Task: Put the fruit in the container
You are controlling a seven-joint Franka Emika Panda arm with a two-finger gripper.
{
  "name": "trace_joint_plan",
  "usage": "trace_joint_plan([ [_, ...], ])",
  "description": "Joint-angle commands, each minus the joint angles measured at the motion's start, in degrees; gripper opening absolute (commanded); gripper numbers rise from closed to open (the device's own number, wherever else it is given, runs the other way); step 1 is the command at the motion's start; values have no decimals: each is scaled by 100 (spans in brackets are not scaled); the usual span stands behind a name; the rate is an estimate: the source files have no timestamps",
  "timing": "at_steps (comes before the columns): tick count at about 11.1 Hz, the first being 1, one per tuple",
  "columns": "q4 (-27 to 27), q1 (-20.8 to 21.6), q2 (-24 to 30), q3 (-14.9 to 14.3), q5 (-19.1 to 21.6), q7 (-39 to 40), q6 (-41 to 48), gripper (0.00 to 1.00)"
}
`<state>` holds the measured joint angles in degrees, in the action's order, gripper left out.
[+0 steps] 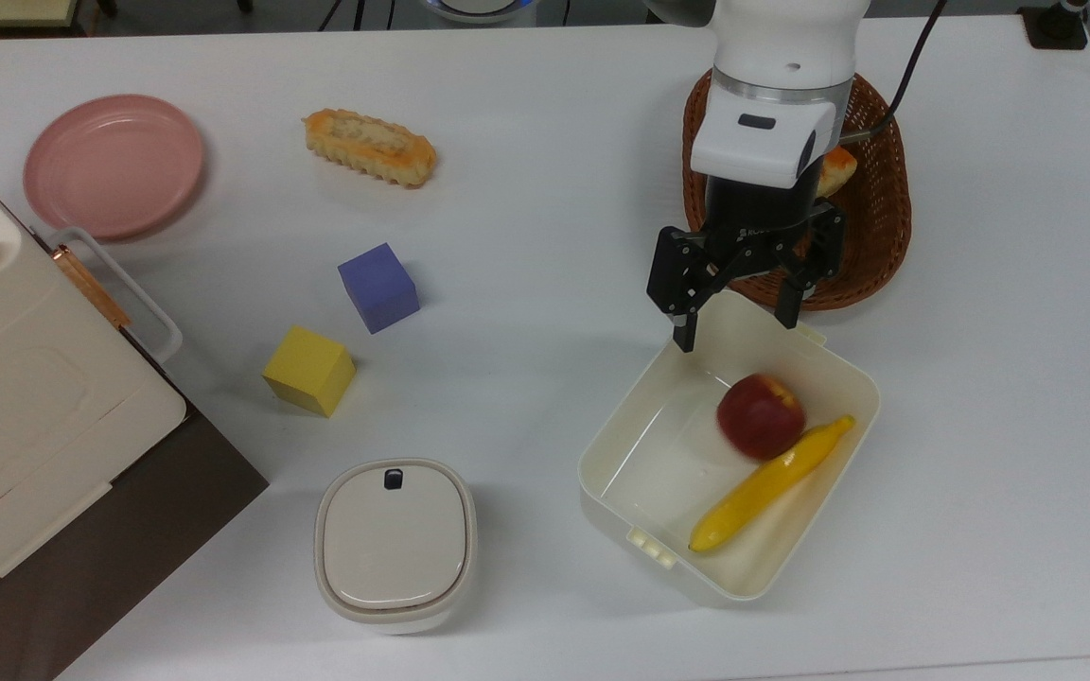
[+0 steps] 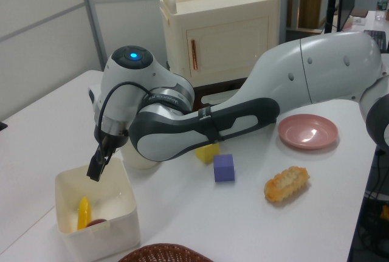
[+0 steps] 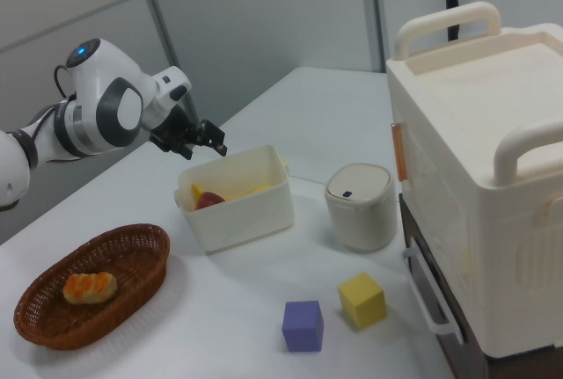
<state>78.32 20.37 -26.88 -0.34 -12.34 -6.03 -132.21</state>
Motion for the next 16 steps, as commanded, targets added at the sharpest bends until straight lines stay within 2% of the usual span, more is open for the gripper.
trace_joint_plan([
  [1, 174, -137, 200, -98, -41, -153, 168, 100],
  [3, 192, -409, 332, -98, 20, -162, 948, 100],
  [6, 192, -858, 552, -107, 397, -353, 1985, 100],
  [9, 341, -1315, 1008, -98, 434, -346, 3356, 100],
  [11, 377, -1482, 1281, -98, 644, -329, 4033, 100],
  [13, 473, -1684, 1605, -89, 680, -311, 4300, 100],
  [14, 691, -1790, 1886, -89, 793, -198, 4240, 100],
  [16, 790, -1948, 2177, -89, 899, 600, 4248, 100],
])
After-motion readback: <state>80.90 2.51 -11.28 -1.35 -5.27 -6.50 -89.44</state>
